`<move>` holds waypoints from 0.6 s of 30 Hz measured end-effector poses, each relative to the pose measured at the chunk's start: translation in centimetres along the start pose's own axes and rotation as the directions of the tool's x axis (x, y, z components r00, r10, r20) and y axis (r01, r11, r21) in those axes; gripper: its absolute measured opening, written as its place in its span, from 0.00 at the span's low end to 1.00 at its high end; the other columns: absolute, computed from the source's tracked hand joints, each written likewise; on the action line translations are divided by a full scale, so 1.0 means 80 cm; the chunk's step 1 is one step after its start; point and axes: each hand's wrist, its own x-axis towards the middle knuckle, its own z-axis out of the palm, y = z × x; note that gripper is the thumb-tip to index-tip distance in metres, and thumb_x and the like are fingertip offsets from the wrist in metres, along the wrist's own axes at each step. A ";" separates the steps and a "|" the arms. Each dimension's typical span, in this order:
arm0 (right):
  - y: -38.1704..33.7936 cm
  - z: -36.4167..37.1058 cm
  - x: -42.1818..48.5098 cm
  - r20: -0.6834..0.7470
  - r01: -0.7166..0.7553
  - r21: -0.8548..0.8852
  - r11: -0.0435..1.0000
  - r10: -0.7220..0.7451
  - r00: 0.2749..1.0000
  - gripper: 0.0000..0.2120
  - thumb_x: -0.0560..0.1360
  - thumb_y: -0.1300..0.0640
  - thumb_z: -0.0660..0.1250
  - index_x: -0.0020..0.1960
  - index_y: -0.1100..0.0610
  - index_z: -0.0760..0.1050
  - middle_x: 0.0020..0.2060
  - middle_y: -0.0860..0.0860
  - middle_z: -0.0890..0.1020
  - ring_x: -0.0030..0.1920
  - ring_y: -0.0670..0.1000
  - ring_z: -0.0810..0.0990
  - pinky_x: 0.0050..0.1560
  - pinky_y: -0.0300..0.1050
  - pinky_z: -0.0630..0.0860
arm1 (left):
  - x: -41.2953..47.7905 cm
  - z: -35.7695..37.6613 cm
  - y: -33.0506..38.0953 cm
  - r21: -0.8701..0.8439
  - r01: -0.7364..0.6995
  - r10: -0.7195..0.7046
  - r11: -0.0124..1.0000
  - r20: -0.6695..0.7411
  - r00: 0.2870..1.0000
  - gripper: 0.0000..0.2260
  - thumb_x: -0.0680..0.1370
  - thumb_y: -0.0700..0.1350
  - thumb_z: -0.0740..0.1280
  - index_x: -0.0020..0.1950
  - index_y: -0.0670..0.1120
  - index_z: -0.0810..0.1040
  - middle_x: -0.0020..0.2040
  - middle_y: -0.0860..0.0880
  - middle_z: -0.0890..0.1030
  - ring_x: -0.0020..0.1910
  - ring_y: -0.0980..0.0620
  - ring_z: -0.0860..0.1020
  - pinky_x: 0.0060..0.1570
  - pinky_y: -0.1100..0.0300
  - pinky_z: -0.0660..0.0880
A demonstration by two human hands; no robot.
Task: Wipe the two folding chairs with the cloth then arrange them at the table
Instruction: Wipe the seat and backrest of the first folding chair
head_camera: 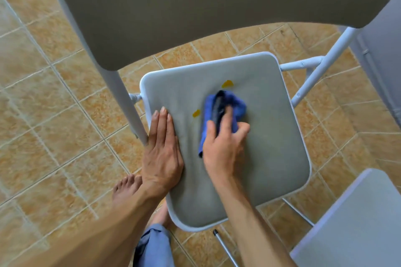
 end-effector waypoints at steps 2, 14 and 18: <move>-0.013 -0.008 -0.039 0.192 0.400 -0.003 0.917 -0.392 0.900 0.27 0.78 0.41 0.61 0.76 0.47 0.68 0.56 0.58 0.75 0.45 0.60 0.78 0.40 0.52 0.78 | -0.002 0.000 0.000 -0.003 -0.019 0.019 1.000 0.000 1.000 0.24 0.81 0.41 0.54 0.76 0.31 0.60 0.78 0.36 0.58 0.79 0.39 0.52 0.77 0.46 0.55; 0.045 0.006 0.120 -0.068 -0.243 -0.143 0.959 0.236 0.969 0.24 0.80 0.48 0.63 0.76 0.49 0.68 0.58 0.63 0.71 0.53 0.66 0.75 0.53 0.55 0.72 | 0.001 -0.001 -0.002 -0.036 0.018 -0.018 0.999 0.007 1.000 0.25 0.80 0.38 0.59 0.77 0.34 0.59 0.79 0.40 0.58 0.80 0.42 0.53 0.78 0.48 0.54; -0.037 0.021 0.045 0.122 0.322 -0.071 0.944 -0.312 0.942 0.29 0.75 0.53 0.69 0.75 0.50 0.70 0.54 0.61 0.74 0.45 0.62 0.76 0.42 0.52 0.74 | -0.001 0.001 0.000 -0.042 0.010 -0.010 0.999 -0.001 1.000 0.25 0.80 0.38 0.58 0.76 0.33 0.60 0.79 0.39 0.58 0.80 0.42 0.53 0.77 0.46 0.56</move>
